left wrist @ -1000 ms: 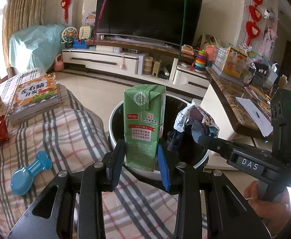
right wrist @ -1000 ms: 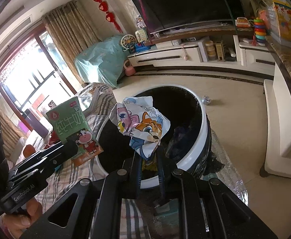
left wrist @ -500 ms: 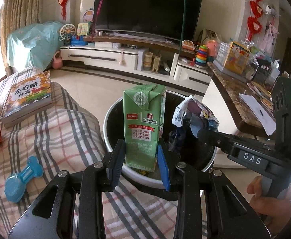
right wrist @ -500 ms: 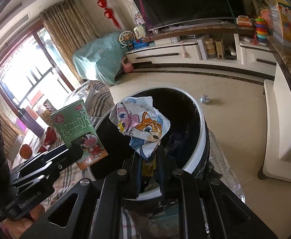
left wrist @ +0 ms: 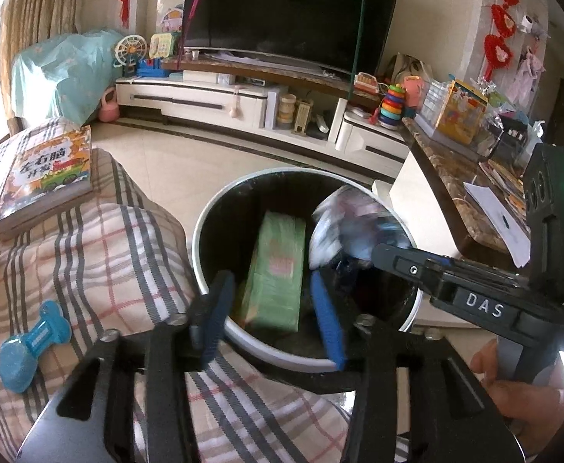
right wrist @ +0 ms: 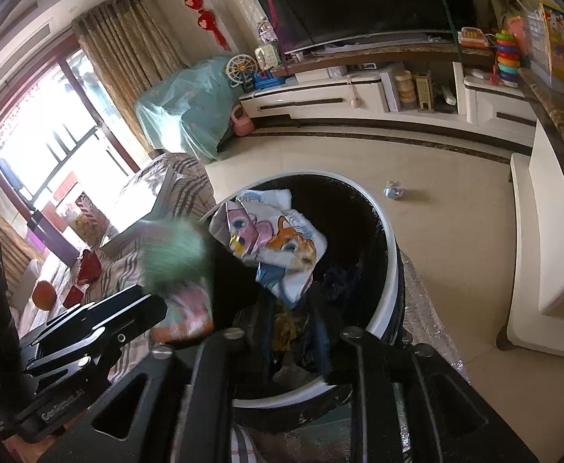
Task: Collect trash
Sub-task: 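Open left tool dropping carton while right tool drops wrapper into bin, then move both open tools back to the pink and blue plastic brushes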
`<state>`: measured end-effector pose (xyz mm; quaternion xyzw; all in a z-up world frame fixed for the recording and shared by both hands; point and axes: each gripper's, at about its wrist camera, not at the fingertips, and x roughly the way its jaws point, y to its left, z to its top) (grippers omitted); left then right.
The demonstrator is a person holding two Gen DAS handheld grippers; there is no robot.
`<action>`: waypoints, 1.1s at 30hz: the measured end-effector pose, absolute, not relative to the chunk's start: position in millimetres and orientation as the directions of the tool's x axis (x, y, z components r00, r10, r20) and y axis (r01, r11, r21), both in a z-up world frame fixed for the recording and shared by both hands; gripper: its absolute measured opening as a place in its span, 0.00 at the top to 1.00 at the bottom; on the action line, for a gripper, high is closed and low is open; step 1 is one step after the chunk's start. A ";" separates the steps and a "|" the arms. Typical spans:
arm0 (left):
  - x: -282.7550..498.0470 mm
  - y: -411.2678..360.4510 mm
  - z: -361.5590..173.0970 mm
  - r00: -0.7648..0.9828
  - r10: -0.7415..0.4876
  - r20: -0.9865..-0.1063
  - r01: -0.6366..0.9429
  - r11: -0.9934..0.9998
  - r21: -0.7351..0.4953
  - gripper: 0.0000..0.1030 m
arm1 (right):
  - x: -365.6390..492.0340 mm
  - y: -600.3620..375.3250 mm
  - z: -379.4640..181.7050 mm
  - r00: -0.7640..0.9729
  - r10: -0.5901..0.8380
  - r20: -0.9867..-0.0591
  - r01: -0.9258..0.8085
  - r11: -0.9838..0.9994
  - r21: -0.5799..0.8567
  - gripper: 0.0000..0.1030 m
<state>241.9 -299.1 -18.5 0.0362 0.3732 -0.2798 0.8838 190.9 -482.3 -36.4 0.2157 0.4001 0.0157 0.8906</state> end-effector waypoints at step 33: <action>186.6 -149.8 -40.6 0.631 -0.362 -0.686 0.302 0.929 -0.213 0.41 | 151.5 -400.9 -24.3 0.705 0.303 -0.641 0.042 0.885 0.464 0.13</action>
